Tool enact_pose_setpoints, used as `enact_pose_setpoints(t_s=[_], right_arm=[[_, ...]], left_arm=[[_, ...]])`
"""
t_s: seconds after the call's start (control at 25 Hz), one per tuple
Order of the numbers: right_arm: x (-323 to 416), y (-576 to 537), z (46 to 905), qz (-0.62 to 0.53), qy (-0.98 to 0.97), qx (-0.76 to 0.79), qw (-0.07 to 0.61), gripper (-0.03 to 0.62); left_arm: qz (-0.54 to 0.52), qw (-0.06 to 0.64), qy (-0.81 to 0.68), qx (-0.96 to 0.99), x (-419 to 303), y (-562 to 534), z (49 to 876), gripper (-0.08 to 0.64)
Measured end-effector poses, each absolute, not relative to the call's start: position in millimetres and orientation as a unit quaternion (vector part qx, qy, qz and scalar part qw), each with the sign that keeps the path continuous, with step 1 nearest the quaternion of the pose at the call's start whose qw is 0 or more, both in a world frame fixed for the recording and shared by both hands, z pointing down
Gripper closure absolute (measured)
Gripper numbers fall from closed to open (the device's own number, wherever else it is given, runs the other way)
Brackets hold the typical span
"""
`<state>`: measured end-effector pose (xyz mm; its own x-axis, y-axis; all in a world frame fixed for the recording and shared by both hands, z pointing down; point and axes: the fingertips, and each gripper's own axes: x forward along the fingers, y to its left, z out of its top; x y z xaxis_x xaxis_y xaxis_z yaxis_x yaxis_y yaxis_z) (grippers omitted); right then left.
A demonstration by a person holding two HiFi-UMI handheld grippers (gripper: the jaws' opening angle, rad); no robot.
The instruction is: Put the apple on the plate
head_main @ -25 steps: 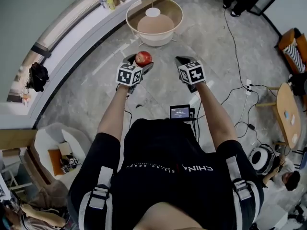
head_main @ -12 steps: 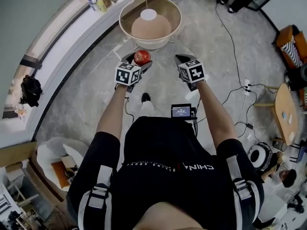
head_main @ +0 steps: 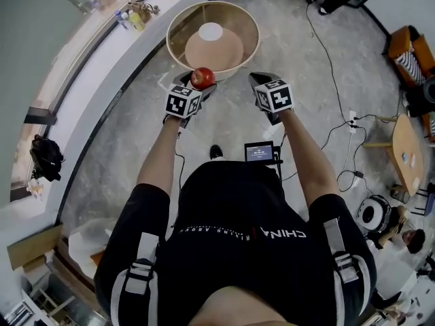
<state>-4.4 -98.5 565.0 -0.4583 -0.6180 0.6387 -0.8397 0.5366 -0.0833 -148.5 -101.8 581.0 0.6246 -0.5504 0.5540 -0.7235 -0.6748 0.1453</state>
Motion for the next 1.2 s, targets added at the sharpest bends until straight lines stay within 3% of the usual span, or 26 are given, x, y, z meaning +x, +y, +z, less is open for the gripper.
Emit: enact_pose_setpoints(t_s=[0.44, 1.2], right_arm=[[-0.3, -185.0, 581.8, 0.201, -0.835, 0.418, 0.295, 0.560], [45.4, -443.6, 575.8, 0.187, -0.878, 0.326, 0.297, 0.560]], left_arm=[[0.231, 0.194, -0.350, 0.887, -128.2, -185.9, 592.5, 0.146], [0.263, 0.202, -0.420, 0.845, -68.6, -404.3, 590.9, 0.147]])
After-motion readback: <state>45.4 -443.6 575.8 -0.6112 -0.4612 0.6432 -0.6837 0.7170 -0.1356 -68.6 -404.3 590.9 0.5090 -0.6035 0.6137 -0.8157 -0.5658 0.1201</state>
